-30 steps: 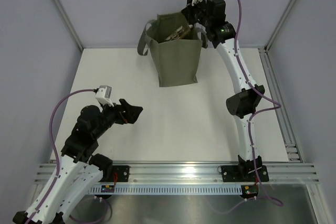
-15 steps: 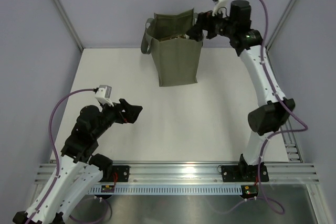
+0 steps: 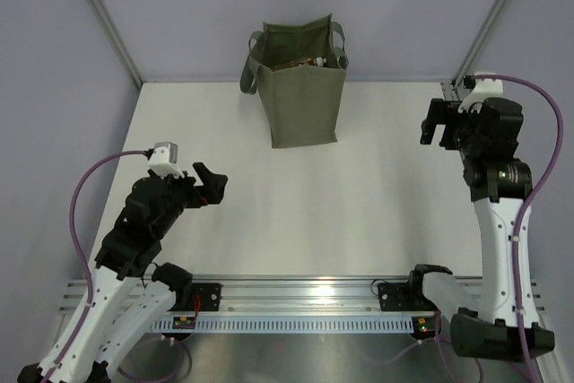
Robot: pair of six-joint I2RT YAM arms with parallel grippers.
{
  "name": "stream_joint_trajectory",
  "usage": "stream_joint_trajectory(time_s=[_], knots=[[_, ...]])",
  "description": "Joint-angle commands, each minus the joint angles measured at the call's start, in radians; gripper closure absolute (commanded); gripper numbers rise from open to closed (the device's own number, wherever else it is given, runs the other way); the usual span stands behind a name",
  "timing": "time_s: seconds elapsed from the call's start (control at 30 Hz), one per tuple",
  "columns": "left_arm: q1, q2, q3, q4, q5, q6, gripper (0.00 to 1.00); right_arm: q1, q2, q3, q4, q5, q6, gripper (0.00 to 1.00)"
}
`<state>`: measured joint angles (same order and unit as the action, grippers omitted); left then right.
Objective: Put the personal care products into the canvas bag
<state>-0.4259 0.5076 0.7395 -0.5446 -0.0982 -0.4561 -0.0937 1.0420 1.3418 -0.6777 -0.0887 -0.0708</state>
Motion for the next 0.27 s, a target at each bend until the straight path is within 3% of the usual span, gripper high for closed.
stream_joint_trajectory(time_s=[0.0, 0.23], knots=[[0.003, 0.0, 0.05, -0.035, -0.034, -0.012, 0.01, 0.002, -0.098, -0.108, -0.034, 0.165, -0.005, 0.01], [0.003, -0.063, 0.044, -0.052, -0.008, -0.003, 0.01, 0.002, -0.281, -0.101, -0.082, 0.141, -0.001, 0.01]])
